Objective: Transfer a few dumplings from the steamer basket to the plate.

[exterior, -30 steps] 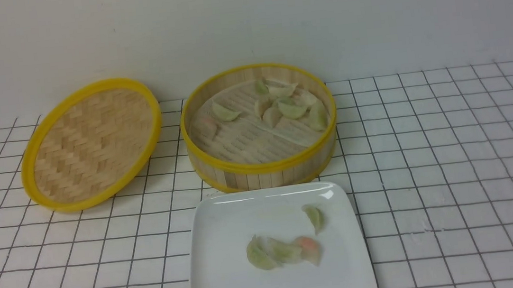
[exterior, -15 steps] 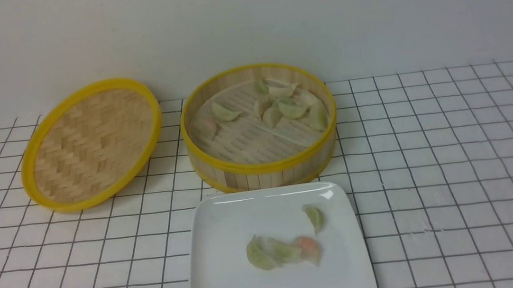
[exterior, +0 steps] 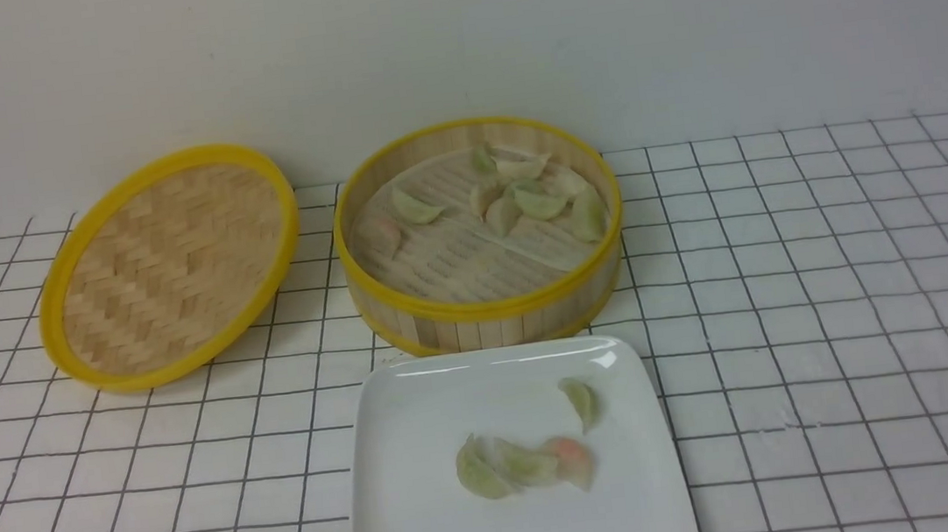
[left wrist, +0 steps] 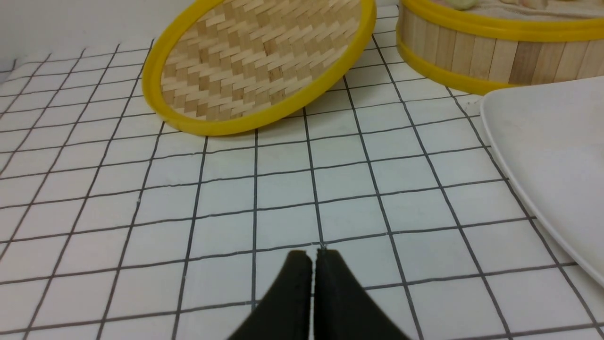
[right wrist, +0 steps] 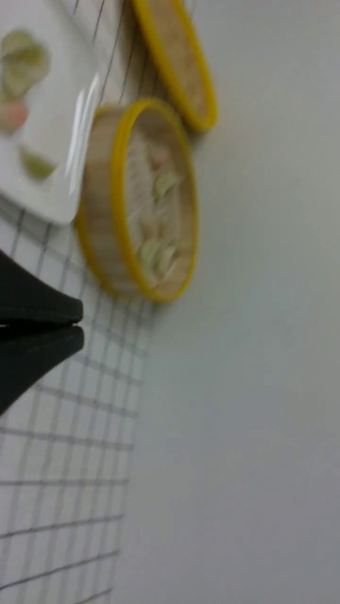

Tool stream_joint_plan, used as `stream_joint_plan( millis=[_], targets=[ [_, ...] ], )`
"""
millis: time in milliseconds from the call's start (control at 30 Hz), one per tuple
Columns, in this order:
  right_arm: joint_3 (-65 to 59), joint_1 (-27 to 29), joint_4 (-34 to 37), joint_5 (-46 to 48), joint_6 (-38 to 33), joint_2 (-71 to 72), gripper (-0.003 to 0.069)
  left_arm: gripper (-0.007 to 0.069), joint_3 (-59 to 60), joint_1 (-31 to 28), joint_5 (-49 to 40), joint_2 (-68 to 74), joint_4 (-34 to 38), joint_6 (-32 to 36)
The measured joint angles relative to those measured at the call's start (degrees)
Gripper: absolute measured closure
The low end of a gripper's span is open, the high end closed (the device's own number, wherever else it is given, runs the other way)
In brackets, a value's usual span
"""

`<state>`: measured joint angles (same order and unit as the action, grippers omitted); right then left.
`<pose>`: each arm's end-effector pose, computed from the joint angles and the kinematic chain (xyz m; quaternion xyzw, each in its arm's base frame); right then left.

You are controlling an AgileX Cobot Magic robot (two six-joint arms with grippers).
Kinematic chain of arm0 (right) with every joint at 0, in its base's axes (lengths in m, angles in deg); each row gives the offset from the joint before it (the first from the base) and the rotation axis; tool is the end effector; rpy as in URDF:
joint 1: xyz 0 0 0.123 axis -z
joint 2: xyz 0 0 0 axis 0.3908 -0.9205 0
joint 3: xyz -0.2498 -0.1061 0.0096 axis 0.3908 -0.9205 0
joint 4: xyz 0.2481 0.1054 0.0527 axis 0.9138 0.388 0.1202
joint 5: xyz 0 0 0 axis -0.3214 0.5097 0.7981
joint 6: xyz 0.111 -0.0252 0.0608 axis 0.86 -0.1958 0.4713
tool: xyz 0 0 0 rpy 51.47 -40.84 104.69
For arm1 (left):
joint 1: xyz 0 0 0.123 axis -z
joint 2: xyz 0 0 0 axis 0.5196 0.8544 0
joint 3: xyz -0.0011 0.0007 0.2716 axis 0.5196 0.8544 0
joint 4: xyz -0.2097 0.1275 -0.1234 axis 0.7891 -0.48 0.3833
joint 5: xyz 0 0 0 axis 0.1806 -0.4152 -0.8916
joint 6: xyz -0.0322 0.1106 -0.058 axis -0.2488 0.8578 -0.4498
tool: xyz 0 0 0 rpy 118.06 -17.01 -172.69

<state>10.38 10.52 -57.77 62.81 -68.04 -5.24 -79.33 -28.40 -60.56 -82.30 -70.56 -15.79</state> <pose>0.1190 0.0226 0.2098 -0.0673 0.7673 0.0642 0.6345 0.1250 -0.0099 0.1587 0.0473 0.8057 -0.0127 0.5903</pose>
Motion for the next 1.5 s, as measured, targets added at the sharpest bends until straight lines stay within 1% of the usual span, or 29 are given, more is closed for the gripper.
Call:
stream_joint_plan(
  millis=[33, 67, 133, 267, 1500],
  targets=[
    [-0.8, 0.9, 0.0, 0.0, 0.1, 0.0, 0.0673, 0.0631, 0.0, 0.0, 0.0, 0.0, 0.0, 0.0],
    [-3.5, 3.8, 0.0, 0.1, 0.1, 0.0, 0.0673, 0.0631, 0.0, 0.0, 0.0, 0.0, 0.0, 0.0],
    [-6.6, 7.0, 0.0, 0.8, 0.1, 0.0, 0.0673, 0.0631, 0.0, 0.0, 0.0, 0.0, 0.0, 0.0],
    [-7.2, 9.5, -0.1, 0.3, 0.1, 0.0, 0.0673, 0.0631, 0.0, 0.0, -0.1, 0.0, 0.0, 0.0],
    [-7.2, 9.7, -0.2, 0.2, 1.1, 0.0, 0.0673, 0.0631, 0.0, 0.0, -0.1, 0.0, 0.0, 0.0]
  ],
)
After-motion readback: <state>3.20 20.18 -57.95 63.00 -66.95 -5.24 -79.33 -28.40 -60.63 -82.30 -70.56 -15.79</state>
